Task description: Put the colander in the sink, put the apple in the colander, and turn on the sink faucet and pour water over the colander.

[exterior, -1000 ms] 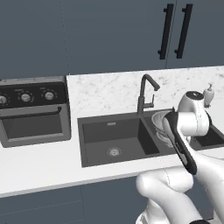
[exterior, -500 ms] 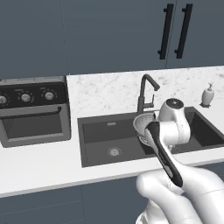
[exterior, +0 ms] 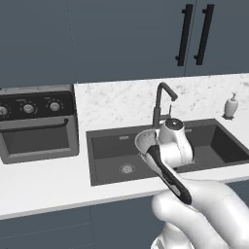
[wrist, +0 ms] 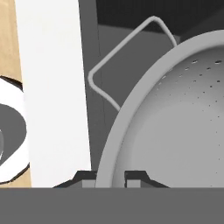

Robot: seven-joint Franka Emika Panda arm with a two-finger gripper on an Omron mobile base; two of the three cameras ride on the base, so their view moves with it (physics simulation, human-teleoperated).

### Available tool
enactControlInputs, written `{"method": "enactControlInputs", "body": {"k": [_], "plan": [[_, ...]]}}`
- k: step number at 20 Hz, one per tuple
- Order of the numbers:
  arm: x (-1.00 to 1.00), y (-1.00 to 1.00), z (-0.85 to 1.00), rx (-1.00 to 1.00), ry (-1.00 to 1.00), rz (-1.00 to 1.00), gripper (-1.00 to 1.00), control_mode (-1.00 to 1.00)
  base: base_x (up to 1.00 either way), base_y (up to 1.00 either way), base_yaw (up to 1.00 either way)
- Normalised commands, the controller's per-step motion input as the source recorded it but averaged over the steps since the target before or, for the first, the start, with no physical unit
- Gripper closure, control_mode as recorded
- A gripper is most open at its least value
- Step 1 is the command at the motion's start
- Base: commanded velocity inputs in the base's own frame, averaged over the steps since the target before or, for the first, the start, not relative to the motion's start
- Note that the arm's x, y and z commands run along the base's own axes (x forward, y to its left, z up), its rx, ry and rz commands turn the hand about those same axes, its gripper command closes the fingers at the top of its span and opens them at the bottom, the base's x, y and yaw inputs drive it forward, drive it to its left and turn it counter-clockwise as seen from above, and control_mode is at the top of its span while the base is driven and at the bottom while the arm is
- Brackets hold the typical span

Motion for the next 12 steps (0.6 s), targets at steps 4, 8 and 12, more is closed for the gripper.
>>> {"method": "enactControlInputs", "body": {"k": [4, 8, 12], "plan": [[0.45, 0.27, -0.12, 0.00, 0.24, -0.02, 1.00, -1.00, 0.00, 0.00, 0.00], [0.46, 0.27, -0.07, 0.00, 0.24, -0.13, 1.00, -1.00, 0.00, 0.00, 0.00], [0.50, 0.29, -0.12, 0.00, 0.16, -0.24, 1.00, -1.00, 0.00, 0.00, 0.00]]}}
